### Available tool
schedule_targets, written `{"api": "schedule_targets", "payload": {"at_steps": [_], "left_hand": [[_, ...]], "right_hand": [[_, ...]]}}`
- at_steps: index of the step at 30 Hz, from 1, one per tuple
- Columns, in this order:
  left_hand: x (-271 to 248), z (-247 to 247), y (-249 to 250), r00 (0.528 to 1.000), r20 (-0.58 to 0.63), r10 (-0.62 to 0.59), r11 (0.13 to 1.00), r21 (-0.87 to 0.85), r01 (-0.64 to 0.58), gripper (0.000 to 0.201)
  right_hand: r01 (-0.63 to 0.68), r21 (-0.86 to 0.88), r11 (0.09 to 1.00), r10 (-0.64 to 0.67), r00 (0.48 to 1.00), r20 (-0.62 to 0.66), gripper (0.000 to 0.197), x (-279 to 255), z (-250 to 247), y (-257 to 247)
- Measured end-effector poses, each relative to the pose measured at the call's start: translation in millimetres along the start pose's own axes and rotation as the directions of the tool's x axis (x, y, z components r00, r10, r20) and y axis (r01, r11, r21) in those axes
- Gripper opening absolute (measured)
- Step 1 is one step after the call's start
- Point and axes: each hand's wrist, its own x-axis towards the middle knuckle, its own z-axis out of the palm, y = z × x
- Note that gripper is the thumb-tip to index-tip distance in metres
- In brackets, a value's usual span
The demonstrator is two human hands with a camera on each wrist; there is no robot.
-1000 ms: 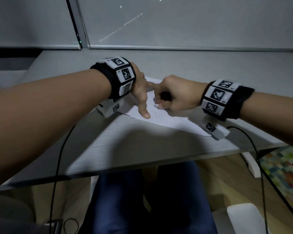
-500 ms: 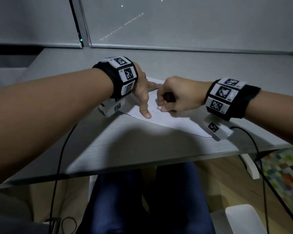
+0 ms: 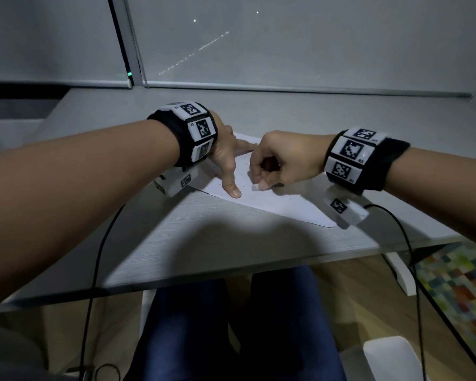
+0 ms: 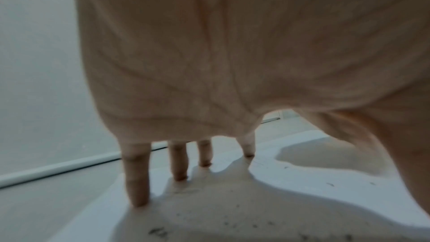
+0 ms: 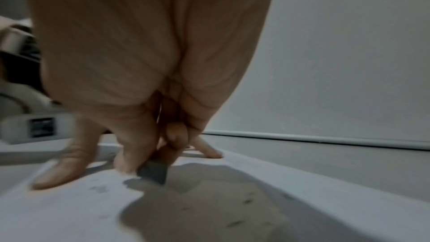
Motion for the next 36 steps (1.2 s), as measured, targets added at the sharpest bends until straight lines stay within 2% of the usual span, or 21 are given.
{"api": "schedule_targets", "payload": {"at_steps": [2, 4, 8, 10, 13, 14, 16, 19, 23, 26, 28, 30, 33, 36], "left_hand": [[0.2, 0.5, -5.3, 0.999, -0.018, 0.029, 1.0, -0.005, -0.029, 0.142], [-2.2, -0.8, -13.6, 0.997, -0.024, 0.08, 0.996, -0.034, -0.08, 0.135], [-14.9, -8.4, -25.7, 0.987, -0.108, 0.116, 0.992, 0.062, -0.11, 0.101], [-17.1, -9.2, -29.7, 0.978, -0.148, 0.148, 0.985, 0.107, -0.133, 0.085], [-14.1, -4.5, -25.6, 0.967, -0.148, 0.207, 0.978, 0.037, -0.204, 0.07], [-14.6, -1.9, -20.1, 0.959, -0.171, 0.228, 0.973, 0.007, -0.23, 0.07], [-15.1, 4.9, -7.6, 0.951, -0.202, 0.236, 0.967, -0.046, -0.25, 0.088], [-17.7, 14.7, 11.2, 0.962, -0.16, 0.222, 0.974, -0.016, -0.227, 0.116], [-15.4, 19.2, 27.4, 0.961, -0.2, 0.189, 0.981, 0.006, -0.191, 0.122], [-9.3, 17.8, 28.7, 0.955, -0.245, 0.169, 0.982, -0.047, -0.185, 0.111], [-4.5, 18.0, 24.8, 0.946, -0.279, 0.166, 0.977, -0.081, -0.196, 0.106], [0.2, 19.2, 21.4, 0.943, -0.293, 0.158, 0.973, -0.118, -0.199, 0.115], [4.1, 19.2, 17.8, 0.957, -0.256, 0.137, 0.982, -0.091, -0.165, 0.128], [3.7, 16.5, 16.4, 0.977, -0.186, 0.106, 0.991, -0.065, -0.12, 0.125]], "right_hand": [[-0.036, 0.003, 0.999, 0.036, 0.993, -0.11, 0.014, -0.2, -7.6, 9.9], [-0.088, -0.021, 0.996, 0.084, 0.988, -0.128, 0.015, -0.4, -9.2, 19.6], [-0.127, -0.042, 0.991, 0.125, 0.991, -0.046, 0.013, -0.6, -3.2, 22.4], [-0.124, -0.037, 0.992, 0.121, 0.99, -0.072, 0.011, 1.9, -6.0, 17.4], [-0.134, -0.014, 0.991, 0.131, 0.982, -0.139, 0.011, 5.7, -12.5, 18.5], [-0.15, -0.023, 0.988, 0.144, 0.977, -0.158, 0.01, 6.8, -13.6, 21.2], [-0.191, -0.09, 0.977, 0.173, 0.969, -0.173, 0.012, 8.6, -12.3, 25.1], [-0.224, -0.139, 0.965, 0.203, 0.968, -0.148, 0.012, 6.8, -4.6, 25.9], [-0.245, -0.079, 0.966, 0.226, 0.955, -0.192, 0.02, 1.2, -2.0, 29.8], [-0.261, 0.006, 0.965, 0.252, 0.929, -0.271, 0.026, -2.2, -6.1, 37.5], [-0.248, 0.006, 0.969, 0.24, 0.931, -0.274, 0.02, -1.1, -6.9, 37.6], [-0.243, -0.024, 0.97, 0.228, 0.936, -0.268, 0.017, 2.2, -4.1, 37.1], [-0.247, -0.032, 0.968, 0.229, 0.933, -0.276, 0.014, 7.6, 1.2, 36.5], [-0.22, -0.045, 0.974, 0.201, 0.944, -0.261, 0.011, 9.7, 3.5, 36.8]]}}
